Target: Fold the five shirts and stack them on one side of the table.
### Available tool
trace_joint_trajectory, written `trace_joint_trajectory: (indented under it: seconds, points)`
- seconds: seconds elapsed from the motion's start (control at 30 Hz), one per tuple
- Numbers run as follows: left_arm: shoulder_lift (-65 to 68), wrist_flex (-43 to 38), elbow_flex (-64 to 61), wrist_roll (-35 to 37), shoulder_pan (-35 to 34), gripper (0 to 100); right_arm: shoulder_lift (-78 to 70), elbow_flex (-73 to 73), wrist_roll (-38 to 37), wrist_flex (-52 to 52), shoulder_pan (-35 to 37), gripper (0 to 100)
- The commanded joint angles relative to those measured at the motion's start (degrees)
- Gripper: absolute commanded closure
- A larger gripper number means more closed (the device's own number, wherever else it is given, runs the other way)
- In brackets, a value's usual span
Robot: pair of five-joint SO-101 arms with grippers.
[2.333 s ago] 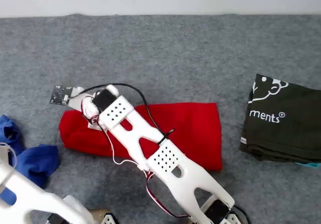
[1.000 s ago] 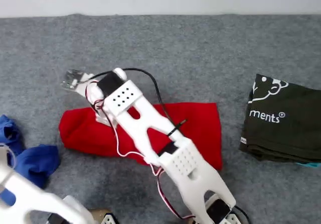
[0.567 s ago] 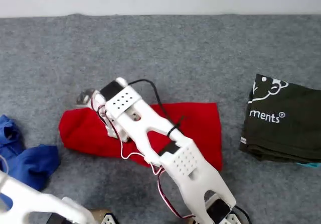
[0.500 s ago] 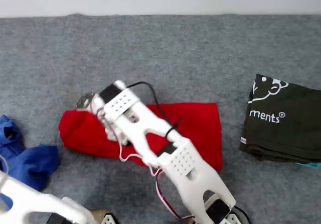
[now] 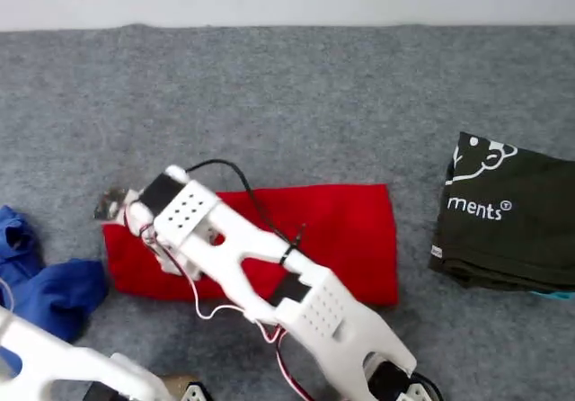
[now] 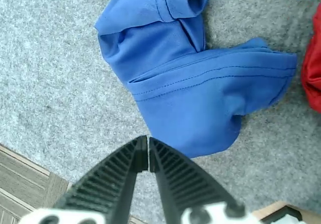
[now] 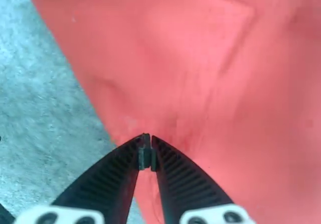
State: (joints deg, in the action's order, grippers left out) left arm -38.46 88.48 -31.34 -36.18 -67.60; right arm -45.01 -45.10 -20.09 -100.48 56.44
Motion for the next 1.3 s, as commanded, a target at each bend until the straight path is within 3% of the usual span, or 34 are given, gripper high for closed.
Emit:
trace_joint_trajectory:
  seconds: [0.0, 0.27, 0.53, 0.73, 1.27]
  points:
    - [-1.7, 0.2, 2.2, -0.4, 0.1, 98, 7.2, -0.4, 0.2, 0.7, -3.0, 98.5]
    - [-1.7, 0.2, 2.2, -0.4, 0.1, 98, 3.1, -0.4, 0.2, 10.9, -2.7, 98.7]
    - [-1.8, 0.4, 2.3, -0.4, -0.4, 98, 2.5, -0.5, 1.0, -1.5, -5.8, 98.8]
    - [-1.8, 0.4, 2.1, -0.1, -0.1, 98, 11.6, 3.9, 9.4, -2.6, -15.7, 98.8]
    - [-1.7, 0.2, 1.3, -0.4, 0.0, 98, 45.2, 35.9, 10.1, -2.3, -36.4, 98.3]
